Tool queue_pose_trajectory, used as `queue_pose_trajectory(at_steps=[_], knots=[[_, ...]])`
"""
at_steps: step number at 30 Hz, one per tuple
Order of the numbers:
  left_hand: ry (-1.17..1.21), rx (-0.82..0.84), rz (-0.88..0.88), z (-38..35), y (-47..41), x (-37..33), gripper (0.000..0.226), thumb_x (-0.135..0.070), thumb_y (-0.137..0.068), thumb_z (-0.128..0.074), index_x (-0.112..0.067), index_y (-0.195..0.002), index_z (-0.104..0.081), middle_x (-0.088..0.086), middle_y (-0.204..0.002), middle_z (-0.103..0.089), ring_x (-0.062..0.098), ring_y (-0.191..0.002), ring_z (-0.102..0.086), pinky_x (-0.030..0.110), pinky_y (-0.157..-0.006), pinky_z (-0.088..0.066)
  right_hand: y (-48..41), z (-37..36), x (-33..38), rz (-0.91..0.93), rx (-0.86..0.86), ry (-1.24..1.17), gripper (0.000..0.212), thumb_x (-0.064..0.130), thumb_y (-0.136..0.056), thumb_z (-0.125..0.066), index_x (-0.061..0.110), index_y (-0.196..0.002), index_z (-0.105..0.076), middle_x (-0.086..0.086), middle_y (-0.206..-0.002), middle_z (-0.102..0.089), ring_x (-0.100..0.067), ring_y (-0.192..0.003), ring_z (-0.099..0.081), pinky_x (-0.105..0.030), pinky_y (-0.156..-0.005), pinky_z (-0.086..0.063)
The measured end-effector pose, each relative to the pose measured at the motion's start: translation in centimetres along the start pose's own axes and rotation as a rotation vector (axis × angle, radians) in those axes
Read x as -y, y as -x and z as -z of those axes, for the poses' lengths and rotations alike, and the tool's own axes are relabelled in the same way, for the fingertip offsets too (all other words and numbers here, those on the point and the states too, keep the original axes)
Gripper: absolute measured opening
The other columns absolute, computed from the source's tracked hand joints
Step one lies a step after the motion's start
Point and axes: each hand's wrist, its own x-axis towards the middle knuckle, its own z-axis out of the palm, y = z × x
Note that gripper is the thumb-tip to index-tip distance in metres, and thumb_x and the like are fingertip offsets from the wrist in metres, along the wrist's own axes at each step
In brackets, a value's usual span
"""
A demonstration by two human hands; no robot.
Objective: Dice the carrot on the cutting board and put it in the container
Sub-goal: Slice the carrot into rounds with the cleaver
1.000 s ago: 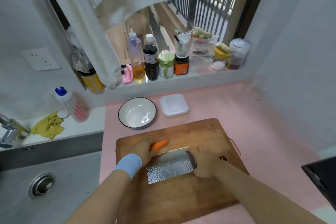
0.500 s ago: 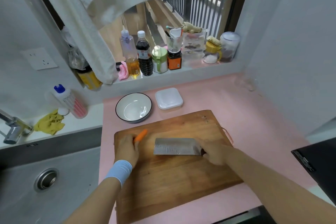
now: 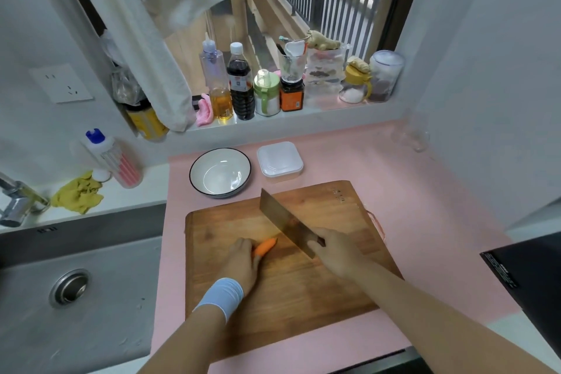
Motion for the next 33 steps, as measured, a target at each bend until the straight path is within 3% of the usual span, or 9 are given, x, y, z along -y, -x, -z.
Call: queue_pose_trajectory(at_steps=[3, 6, 10, 15, 27, 33], knots=[[-0.073, -0.042, -0.078, -1.1, 0.2, 0.0, 0.016, -0.029, -0.093, -0.057, -0.015, -0.101, -0.058, 0.001, -0.102, -0.054, 0.019, -0.096, -0.050, 0.032, -0.090, -0.044, 0.4, -0.9, 0.2, 0.056, -0.030, 0.083, 0.028, 0.023, -0.102, -0.047, 0.038, -0.118, -0.064, 0.013, -0.078, -0.065, -0.005, -0.068, -0.061, -0.018, -0.059, -0.044], [-0.128, -0.122, -0.173, -1.8, -0.1, 0.1, 0.014, -0.020, -0.084, -0.065, -0.013, -0.093, -0.058, 0.003, -0.098, -0.055, 0.022, -0.090, -0.051, 0.035, -0.081, -0.048, 0.6, -1.6, 0.3, 0.133, -0.078, 0.194, 0.028, 0.019, -0.100, -0.048, 0.040, -0.110, -0.063, 0.014, -0.067, -0.055, -0.002, -0.058, -0.052, -0.017, -0.053, -0.033], [-0.153, -0.107, -0.264, -2.7, -1.0, 0.0, 0.015, -0.021, -0.086, -0.063, -0.013, -0.099, -0.058, 0.003, -0.103, -0.055, 0.021, -0.093, -0.052, 0.032, -0.080, -0.049, 0.4, -2.4, 0.6, 0.141, -0.102, 0.221, 0.027, 0.018, -0.100, -0.045, 0.030, -0.115, -0.065, 0.015, -0.071, -0.054, -0.005, -0.063, -0.053, -0.019, -0.055, -0.039], [-0.102, -0.148, -0.299, -3.8, -1.1, 0.1, 0.013, -0.017, -0.090, -0.059, -0.013, -0.102, -0.061, 0.001, -0.102, -0.056, 0.018, -0.091, -0.052, 0.031, -0.078, -0.050, 0.6, -2.8, 1.4, 0.126, -0.121, 0.280, 0.021, 0.024, -0.101, -0.042, 0.029, -0.108, -0.061, 0.008, -0.083, -0.063, -0.016, -0.074, -0.059, -0.039, -0.068, -0.052], [0.007, -0.145, -0.279, -3.9, -1.5, 0.5, 0.010, -0.012, -0.086, -0.061, -0.013, -0.094, -0.056, -0.001, -0.098, -0.052, 0.016, -0.090, -0.048, 0.031, -0.082, -0.046, 1.0, -2.7, 1.8, 0.118, -0.047, 0.337, 0.017, 0.030, -0.102, -0.038, 0.025, -0.101, -0.055, 0.003, -0.083, -0.061, -0.021, -0.075, -0.061, -0.046, -0.070, -0.054], [0.020, -0.141, -0.271, -3.9, -1.6, 0.5, 0.010, -0.013, -0.087, -0.061, -0.016, -0.093, -0.053, -0.003, -0.097, -0.051, 0.015, -0.090, -0.047, 0.030, -0.082, -0.046, 0.8, -2.4, 2.1, 0.088, 0.000, 0.341, 0.014, 0.027, -0.102, -0.040, 0.023, -0.097, -0.052, 0.002, -0.083, -0.060, -0.021, -0.075, -0.060, -0.043, -0.070, -0.054]])
